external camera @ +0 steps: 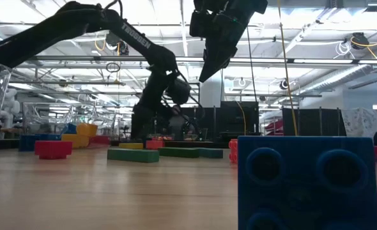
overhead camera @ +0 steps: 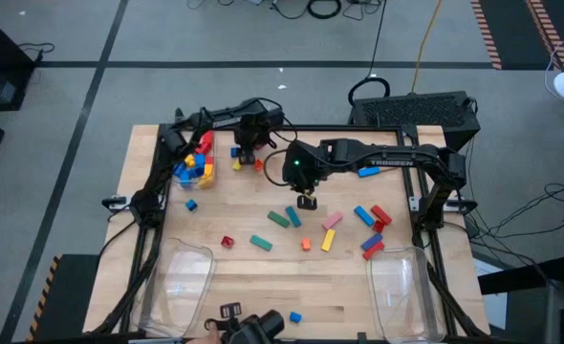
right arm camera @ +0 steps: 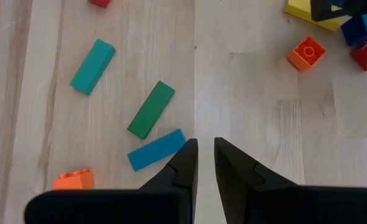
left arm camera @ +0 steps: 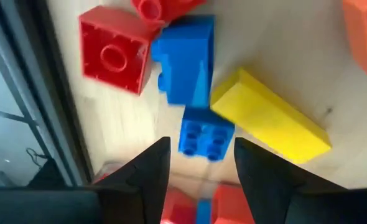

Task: Sort blocks by size
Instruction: Put the blue four stud game piece into the bottom left transparent bin

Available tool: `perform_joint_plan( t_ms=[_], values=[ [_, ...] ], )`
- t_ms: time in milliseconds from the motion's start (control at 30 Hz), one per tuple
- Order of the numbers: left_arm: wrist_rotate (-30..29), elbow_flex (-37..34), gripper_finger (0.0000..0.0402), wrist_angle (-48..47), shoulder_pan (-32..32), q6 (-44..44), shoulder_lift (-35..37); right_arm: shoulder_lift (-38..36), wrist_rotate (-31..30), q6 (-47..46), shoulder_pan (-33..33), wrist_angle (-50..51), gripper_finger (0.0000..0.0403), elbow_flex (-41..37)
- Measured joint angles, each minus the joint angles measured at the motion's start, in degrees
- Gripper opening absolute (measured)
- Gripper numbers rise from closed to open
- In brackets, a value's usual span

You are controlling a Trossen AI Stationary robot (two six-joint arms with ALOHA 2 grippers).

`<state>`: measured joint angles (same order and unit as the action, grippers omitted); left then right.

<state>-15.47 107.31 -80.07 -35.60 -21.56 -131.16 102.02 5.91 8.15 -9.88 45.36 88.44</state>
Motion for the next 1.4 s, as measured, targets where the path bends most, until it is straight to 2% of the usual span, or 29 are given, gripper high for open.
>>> perform_joint_plan(
  t_ms=[133, 300, 433, 1000, 1400],
  values=[
    [3.0, -1.6, 0.0218, 1.7, -0.5, -0.4, 0.1, 0.0, 0.0, -0.1, 0.0, 0.5, 0.0036, 0.0],
    [0.5, -2.6, 0.0282, 1.6, -0.9, -1.8, 0.0, 0.0, 0.0, 0.2, 0.0, 0.8, 0.0036, 0.0],
    [0.4, -2.6, 0.031, 1.5, -1.4, -2.8, 0.0, 0.0, 0.0, 0.5, 0.0, 0.6, 0.0036, 0.0],
    [1.7, -1.8, 0.0313, 0.4, -5.2, -5.9, 0.0, 0.0, 0.1, 0.7, 0.0, 0.1, 0.0036, 0.0],
    [1.1, -9.2, 0.0313, 4.3, -4.1, -7.9, 0.3, 0.0, 0.1, 0.9, 0.0, 0.3, 0.0036, 0.0]
  ],
)
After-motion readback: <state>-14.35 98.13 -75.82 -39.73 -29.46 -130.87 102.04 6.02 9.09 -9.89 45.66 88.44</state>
